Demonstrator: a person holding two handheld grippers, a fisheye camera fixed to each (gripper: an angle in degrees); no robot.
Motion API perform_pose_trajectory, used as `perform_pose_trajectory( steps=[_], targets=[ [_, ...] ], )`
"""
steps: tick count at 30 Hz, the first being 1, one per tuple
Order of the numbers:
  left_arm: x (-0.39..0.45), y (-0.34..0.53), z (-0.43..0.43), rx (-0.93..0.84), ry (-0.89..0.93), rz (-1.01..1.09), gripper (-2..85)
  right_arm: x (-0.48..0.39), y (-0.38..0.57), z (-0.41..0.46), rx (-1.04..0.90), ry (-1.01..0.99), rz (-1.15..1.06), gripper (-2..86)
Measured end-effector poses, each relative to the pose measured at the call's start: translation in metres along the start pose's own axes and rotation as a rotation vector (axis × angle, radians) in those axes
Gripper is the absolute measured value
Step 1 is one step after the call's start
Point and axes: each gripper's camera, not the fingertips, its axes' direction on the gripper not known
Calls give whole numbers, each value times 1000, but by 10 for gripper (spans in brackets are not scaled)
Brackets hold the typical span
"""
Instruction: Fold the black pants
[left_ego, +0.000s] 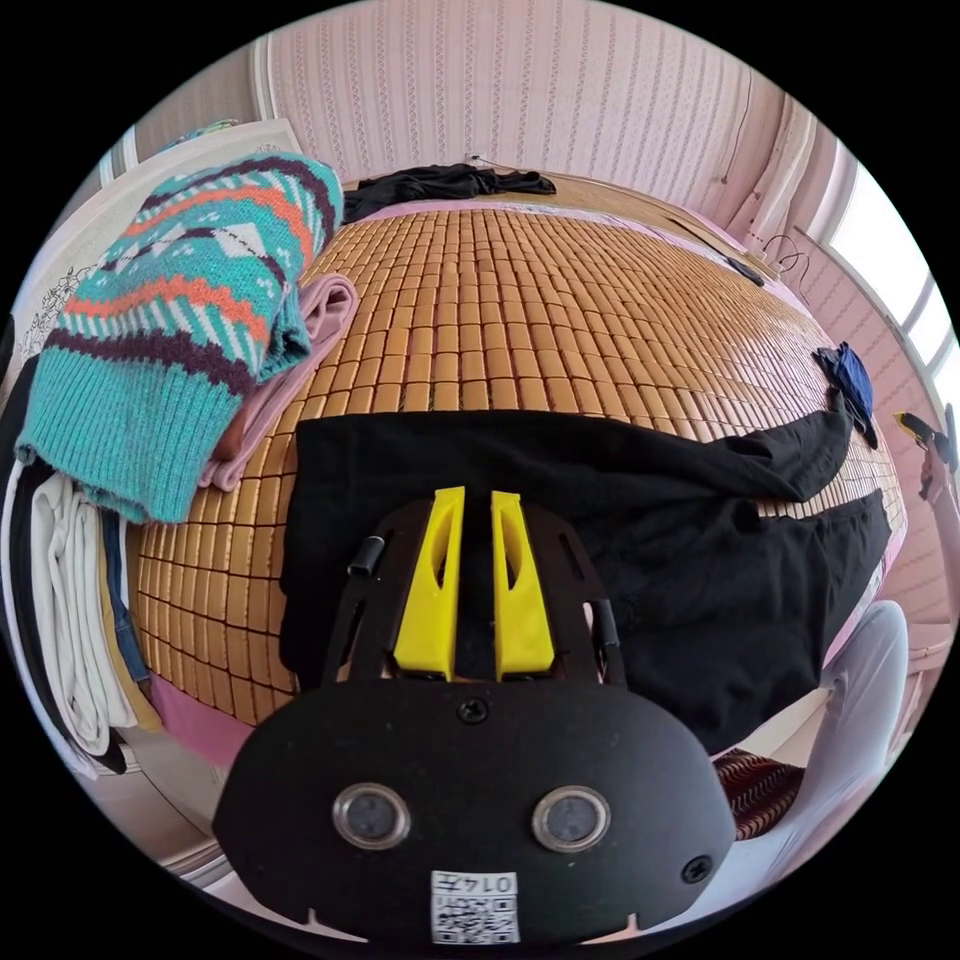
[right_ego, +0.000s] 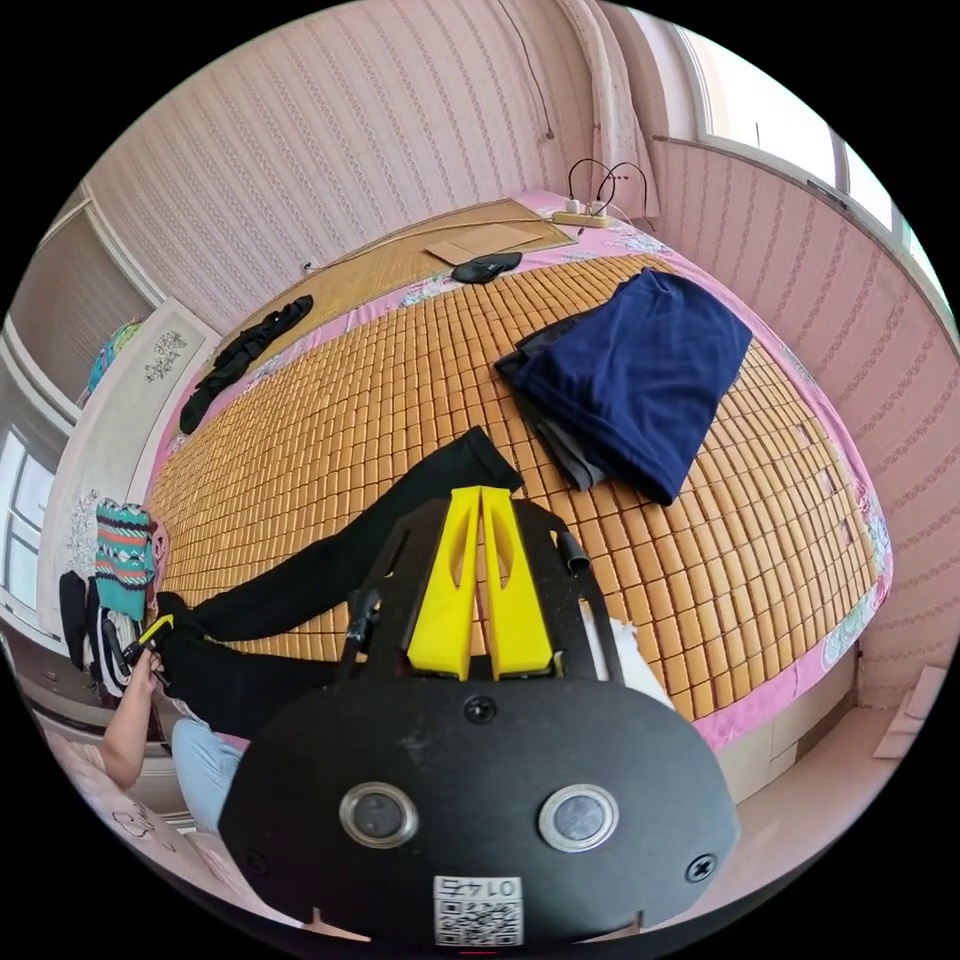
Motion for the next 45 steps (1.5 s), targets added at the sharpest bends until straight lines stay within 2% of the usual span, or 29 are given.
perform_pose_trajectory(
  steps=[4,6,9,13,18,20,24,29,33,38,45],
  targets=[
    [3,6,-3,-5,-22,16,17,2,-7,41,-99,-41,65,99],
    [3,9,-4,-18,-43,14,6,2,-10,65,-133,-53,110,109],
    [-4,15,-5,-19,-52,-5,-1,2,-14,96,-149,-23,176,103],
    [-12,14,-5,-28,-15,-40,-3,-8,-17,110,-137,38,155,17],
    [-9,12,-6,-26,-28,-20,-4,-7,-8,75,-63,-15,121,3],
    [-10,11,-6,-27,-23,-25,-4,-2,-1,35,2,-55,105,2],
    [-5,5,-7,-41,-36,-9,-5,1,-1,-19,11,-101,63,1],
    [3,0,-8,-36,-39,16,-5,-9,-26,-38,-100,-20,2,0],
    [6,-6,-9,-44,-37,28,-6,-6,-42,-22,-169,-65,39,0],
    [18,-14,-7,-54,-62,100,-8,0,-58,-24,-242,53,15,-1],
    [19,-23,-6,-30,-8,53,-6,22,-61,-38,-408,-34,32,-3]
  ],
)
